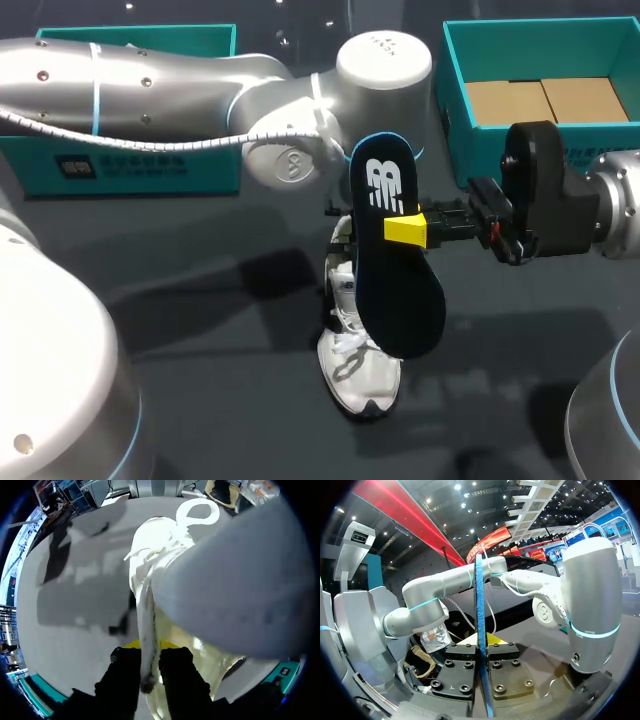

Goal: Take the shoe out of the shoebox, open the shoe tongue, remove and reinsert the insole, then place the shoe into the shoebox

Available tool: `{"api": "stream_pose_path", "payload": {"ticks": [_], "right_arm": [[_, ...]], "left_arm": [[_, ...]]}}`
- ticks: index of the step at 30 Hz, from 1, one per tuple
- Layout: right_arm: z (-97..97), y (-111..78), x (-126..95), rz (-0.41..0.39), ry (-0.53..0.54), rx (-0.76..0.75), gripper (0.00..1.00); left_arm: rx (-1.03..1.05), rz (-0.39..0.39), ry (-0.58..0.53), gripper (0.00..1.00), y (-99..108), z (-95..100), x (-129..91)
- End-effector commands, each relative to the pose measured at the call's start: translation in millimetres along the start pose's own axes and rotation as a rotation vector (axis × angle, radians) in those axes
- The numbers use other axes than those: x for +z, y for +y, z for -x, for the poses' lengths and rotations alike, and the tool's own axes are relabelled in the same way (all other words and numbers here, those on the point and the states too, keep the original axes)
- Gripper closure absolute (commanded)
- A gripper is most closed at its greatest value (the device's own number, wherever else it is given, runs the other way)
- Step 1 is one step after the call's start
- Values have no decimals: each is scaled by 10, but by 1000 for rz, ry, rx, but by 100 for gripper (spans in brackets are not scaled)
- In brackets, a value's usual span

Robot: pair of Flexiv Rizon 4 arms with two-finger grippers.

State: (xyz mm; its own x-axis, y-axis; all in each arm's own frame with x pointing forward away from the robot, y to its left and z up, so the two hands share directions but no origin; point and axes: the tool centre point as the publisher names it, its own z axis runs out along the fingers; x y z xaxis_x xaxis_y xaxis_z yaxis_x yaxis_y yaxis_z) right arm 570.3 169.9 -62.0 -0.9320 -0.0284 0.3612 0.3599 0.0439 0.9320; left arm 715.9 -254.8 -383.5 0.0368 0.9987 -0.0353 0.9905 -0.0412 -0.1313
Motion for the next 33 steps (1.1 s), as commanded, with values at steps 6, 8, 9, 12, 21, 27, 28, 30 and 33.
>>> {"api": "stream_pose_path", "payload": {"ticks": [6, 8, 9, 12, 21, 27, 28, 30, 33], "right_arm": [[-8, -13, 7, 1, -3, 0, 100], [-8, -13, 7, 1, -3, 0, 100], [-8, -13, 7, 1, -3, 0, 100], [-8, -13, 7, 1, -3, 0, 100], [-8, -13, 7, 1, -3, 0, 100], [-8, -13, 7, 1, -3, 0, 100], [-8, -13, 7, 1, -3, 0, 100], [-8, -13, 7, 1, -3, 0, 100], [-8, -13, 7, 1, -3, 0, 100]], "left_arm": [[0, 12, -16, 29, 29, 16, -45], [0, 23, -44, 2, 34, 3, -122], [-1, 28, -54, 0, 37, 0, -151], [-1, 59, -111, 0, 47, -15, -334], [17, 182, -250, 0, 12, -10, -843], [17, 182, -250, 0, 12, -10, -843], [17, 182, -250, 0, 12, -10, -843], [17, 182, -250, 0, 12, -10, -843], [8, 181, -270, 0, 13, -15, -857]]}}
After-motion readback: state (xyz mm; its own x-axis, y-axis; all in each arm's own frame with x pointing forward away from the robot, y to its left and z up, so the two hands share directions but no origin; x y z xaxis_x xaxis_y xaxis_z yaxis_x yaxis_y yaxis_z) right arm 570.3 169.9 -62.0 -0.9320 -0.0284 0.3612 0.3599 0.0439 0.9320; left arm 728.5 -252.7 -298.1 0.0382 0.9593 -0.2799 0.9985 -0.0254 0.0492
